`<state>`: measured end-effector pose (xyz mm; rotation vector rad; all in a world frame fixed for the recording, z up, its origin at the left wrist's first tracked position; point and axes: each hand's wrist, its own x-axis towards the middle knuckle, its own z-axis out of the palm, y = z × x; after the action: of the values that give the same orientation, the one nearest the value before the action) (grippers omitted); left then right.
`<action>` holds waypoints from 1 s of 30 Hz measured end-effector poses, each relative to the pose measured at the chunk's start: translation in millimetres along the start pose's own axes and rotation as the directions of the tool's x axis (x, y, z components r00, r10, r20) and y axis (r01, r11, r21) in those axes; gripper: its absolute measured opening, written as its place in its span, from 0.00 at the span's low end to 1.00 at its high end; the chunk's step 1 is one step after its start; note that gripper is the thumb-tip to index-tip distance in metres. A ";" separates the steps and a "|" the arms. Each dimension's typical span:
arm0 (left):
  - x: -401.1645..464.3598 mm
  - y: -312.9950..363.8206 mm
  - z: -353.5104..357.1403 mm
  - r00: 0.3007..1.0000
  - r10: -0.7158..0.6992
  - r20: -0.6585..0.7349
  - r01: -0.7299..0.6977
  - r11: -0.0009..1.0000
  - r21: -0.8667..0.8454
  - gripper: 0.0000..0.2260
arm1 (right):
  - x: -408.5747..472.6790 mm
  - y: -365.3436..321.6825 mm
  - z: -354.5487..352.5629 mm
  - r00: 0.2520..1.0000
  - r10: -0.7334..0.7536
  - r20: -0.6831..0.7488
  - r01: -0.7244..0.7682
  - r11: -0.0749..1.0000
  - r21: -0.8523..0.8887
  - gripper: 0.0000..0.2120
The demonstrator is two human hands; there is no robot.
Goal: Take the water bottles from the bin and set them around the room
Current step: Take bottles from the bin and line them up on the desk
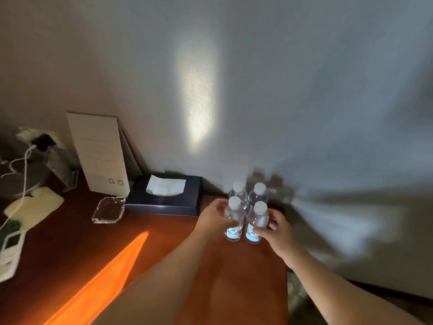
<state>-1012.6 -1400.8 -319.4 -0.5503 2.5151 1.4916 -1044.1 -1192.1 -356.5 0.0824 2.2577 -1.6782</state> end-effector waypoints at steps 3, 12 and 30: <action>7.6 -3.7 3.0 0.999 0.015 0.031 -0.014 0.999 -0.033 0.29 | 6.3 0.4 0.6 0.999 0.025 0.021 -0.025 0.999 0.021 0.28; 1.8 3.4 -3.5 0.994 -0.014 0.110 0.001 0.993 0.114 0.54 | -4.8 -14.1 -9.4 0.991 0.065 0.117 -0.056 0.995 -0.084 0.35; -127.2 284.3 92.5 0.867 0.479 0.139 -0.403 0.837 -0.370 0.08 | -135.4 -117.8 -246.2 0.857 0.049 -0.513 0.188 0.897 0.400 0.07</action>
<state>-1011.8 -1168.1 -92.7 0.1931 2.3194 2.0245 -999.2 -976.8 -145.7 0.6321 2.1755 -2.4166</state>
